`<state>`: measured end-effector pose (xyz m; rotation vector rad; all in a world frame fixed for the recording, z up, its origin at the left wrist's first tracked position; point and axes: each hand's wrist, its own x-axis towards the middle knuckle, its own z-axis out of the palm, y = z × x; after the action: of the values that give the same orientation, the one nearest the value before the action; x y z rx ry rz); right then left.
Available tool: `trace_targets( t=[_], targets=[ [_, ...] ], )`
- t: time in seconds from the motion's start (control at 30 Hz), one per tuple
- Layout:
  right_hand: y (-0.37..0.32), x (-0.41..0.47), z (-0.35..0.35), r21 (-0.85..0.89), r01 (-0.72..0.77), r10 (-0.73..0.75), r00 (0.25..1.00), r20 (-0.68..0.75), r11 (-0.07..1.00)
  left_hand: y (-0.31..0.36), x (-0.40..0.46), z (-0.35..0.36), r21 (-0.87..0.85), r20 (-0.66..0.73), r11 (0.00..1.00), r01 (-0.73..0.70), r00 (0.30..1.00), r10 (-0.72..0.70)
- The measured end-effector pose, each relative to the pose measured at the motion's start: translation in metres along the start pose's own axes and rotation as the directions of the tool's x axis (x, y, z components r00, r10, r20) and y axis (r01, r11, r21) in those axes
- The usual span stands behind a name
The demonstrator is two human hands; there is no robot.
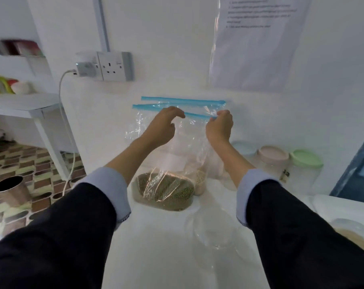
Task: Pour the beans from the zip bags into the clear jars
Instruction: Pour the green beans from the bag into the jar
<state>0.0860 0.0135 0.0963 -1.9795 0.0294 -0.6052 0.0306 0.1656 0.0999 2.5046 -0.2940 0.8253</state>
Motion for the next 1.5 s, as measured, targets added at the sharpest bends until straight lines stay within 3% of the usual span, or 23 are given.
trace_targets(
  t=[0.1,0.2,0.3,0.4,0.57,0.67,0.87,1.07,1.3,1.4,1.5],
  targets=[
    [0.002,0.003,0.010,0.216,-0.136,0.139,0.990,0.004,0.967,0.012,0.034,0.007,-0.039,-0.005,0.996,-0.077,0.997,0.077],
    [0.004,-0.003,0.013,0.449,-0.214,0.185,0.977,0.108,0.868,0.026,0.052,0.015,-0.119,0.120,0.985,-0.123,0.983,0.138],
    [0.001,-0.012,0.007,0.572,-0.212,0.168,0.977,0.130,0.792,0.035,0.060,0.014,-0.199,0.245,0.976,-0.085,0.960,0.134],
    [-0.001,-0.018,-0.002,0.632,-0.188,0.119,0.982,0.150,0.752,0.036,0.062,0.003,-0.286,0.266,0.955,-0.075,0.952,0.155],
    [-0.006,-0.026,-0.010,0.617,-0.145,0.041,0.983,0.179,0.774,0.035,0.056,-0.006,-0.299,0.199,0.953,-0.049,0.973,0.113],
    [-0.009,-0.027,-0.009,0.587,-0.145,0.073,0.987,0.145,0.797,0.035,0.050,-0.009,-0.269,0.140,0.963,-0.020,0.988,0.060],
    [-0.004,-0.024,-0.015,0.635,-0.259,0.204,0.966,0.160,0.728,0.006,0.041,-0.028,-0.096,0.087,0.993,0.070,0.994,-0.061],
    [0.007,-0.018,-0.011,0.644,-0.294,0.249,0.955,0.163,0.706,-0.054,0.015,-0.063,-0.029,-0.071,0.978,0.207,0.975,-0.208],
    [0.008,-0.015,-0.006,0.611,-0.291,0.255,0.956,0.147,0.736,-0.094,-0.005,-0.084,0.010,-0.113,0.951,0.308,0.946,-0.305],
    [0.005,-0.014,-0.003,0.609,-0.290,0.256,0.956,0.145,0.738,-0.096,-0.006,-0.082,-0.040,-0.132,0.943,0.329,0.934,-0.332],
    [0.004,-0.016,0.000,0.628,-0.276,0.236,0.960,0.149,0.727,-0.092,-0.009,-0.078,-0.221,-0.153,0.914,0.341,0.913,-0.378]
  ],
)
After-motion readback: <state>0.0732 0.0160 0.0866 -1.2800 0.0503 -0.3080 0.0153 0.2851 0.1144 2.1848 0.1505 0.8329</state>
